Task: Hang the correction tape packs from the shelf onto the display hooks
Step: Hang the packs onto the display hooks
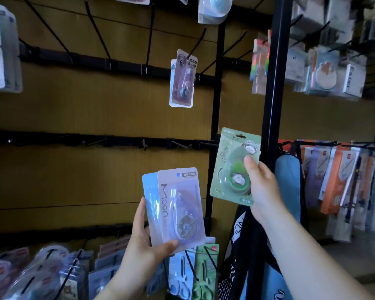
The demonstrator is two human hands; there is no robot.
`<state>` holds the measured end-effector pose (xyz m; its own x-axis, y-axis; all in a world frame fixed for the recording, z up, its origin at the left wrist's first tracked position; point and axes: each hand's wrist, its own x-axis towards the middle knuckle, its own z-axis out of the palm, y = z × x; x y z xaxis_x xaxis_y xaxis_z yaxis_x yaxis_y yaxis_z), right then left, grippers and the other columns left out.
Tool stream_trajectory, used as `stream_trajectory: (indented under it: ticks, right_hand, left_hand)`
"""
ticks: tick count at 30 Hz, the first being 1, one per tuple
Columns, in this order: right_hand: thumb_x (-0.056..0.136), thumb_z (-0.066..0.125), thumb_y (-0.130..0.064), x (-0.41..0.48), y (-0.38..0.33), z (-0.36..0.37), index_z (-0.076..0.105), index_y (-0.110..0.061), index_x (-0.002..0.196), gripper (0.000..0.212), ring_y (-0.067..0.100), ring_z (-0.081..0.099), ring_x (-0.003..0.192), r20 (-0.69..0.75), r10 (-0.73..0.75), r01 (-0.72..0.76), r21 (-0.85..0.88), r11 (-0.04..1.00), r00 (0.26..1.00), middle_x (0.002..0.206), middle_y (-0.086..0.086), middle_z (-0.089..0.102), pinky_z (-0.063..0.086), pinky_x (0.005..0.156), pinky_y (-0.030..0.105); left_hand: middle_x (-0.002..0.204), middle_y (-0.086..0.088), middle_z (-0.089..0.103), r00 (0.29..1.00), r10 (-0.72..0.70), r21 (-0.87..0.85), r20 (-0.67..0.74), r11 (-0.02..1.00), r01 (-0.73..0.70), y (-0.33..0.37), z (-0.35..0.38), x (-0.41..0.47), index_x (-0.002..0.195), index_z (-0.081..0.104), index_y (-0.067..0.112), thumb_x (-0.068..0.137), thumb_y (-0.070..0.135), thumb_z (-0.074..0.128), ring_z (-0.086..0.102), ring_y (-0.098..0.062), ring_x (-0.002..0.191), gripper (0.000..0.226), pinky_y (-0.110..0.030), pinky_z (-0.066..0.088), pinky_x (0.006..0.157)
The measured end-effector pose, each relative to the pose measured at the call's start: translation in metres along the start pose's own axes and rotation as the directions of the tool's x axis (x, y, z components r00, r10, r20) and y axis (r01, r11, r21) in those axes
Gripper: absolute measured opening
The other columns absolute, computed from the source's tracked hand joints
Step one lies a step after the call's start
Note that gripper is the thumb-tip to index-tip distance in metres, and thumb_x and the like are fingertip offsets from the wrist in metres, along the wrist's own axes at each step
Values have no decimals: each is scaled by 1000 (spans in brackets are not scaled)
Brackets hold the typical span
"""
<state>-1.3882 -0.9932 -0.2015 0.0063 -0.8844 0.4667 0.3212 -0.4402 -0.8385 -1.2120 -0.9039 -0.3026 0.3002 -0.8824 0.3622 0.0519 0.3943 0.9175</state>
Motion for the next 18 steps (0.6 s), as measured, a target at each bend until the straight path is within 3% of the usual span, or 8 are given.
stream_trajectory:
  ticks: [6,13,18]
  right_hand:
    - [91,51,-29,2,14,-2,56,-23,78,15,6,59,67,7,52,-51,-100,994,999,76,-6,62,47,44,13]
    - [90,51,-33,10,22,-2,57,-24,79,16,7,59,72,-29,78,-81,-122,989,997,79,-6,62,46,55,22]
    - [90,51,-36,23,32,-1,55,-26,80,14,10,58,81,-36,103,-108,-213,971,994,83,-8,61,47,71,23]
  left_hand:
    - [80,12,75,1000,-8,-1,20,1000,8,0,1,-1,135,14,46,72,-20,61,70,-14,84,103,-25,59,59]
    - [100,1,68,1000,-21,-13,-9,1000,21,-2,-6,-3,141,15,41,71,-19,61,68,-17,90,103,-21,56,54]
    - [94,2,72,1000,-22,4,8,1000,22,-10,-11,-5,136,16,47,61,-10,71,70,-17,88,109,-24,58,58]
